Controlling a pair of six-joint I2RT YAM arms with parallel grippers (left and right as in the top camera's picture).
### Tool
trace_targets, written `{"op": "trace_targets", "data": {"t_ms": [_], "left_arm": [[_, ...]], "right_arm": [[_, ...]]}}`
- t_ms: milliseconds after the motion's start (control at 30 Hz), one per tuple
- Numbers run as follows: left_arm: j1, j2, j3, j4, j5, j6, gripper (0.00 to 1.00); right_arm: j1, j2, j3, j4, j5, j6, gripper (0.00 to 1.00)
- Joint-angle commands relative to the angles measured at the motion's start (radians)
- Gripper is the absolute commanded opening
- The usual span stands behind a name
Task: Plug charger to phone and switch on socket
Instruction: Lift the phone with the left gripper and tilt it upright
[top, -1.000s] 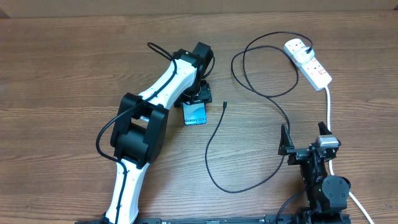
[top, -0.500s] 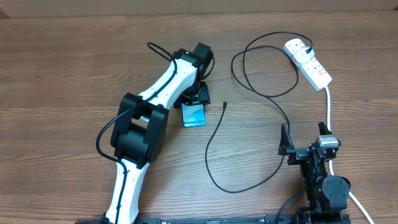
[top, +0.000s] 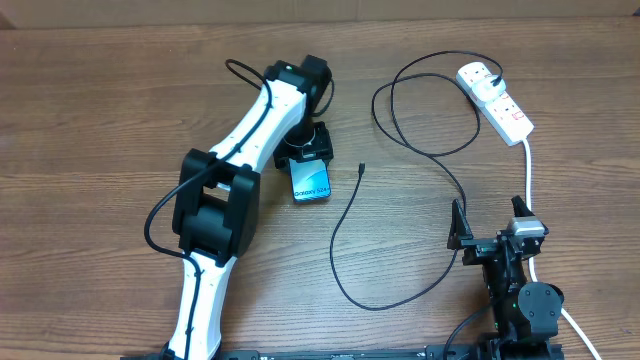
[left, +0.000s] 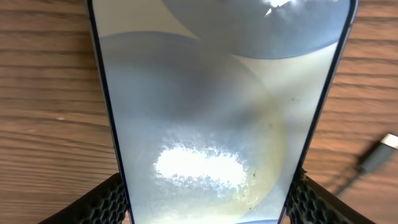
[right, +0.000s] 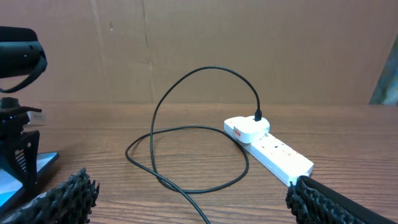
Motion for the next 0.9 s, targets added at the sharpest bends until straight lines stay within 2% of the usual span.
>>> {"op": "trace_targets", "data": {"t_ms": [0, 267, 600, 667, 867], "left_arm": [[0.028, 0.007, 0.032, -0.007, 0.196, 0.068, 0.67], [0.108, 0.007, 0.032, -0.01, 0.641, 0.166, 0.67], [0.206, 0.007, 0.032, 0.004, 1.207, 0.191, 0.66], [0.224, 0.007, 0.032, 0.005, 1.278, 0.169, 0.66], [0.261, 0.007, 0.032, 0.005, 1.366, 0.033, 0.67]], "right_arm": [[-0.004, -0.01, -0.01, 0.006, 0.009, -0.004, 1.0], [-0.004, -0.01, -0.01, 0.006, 0.009, -0.004, 1.0], [-0.004, -0.01, -0.01, 0.006, 0.009, -0.004, 1.0], [-0.004, -0.01, -0.01, 0.006, 0.009, -0.004, 1.0], [-0.004, -0.01, -0.01, 0.006, 0.009, -0.004, 1.0]]}}
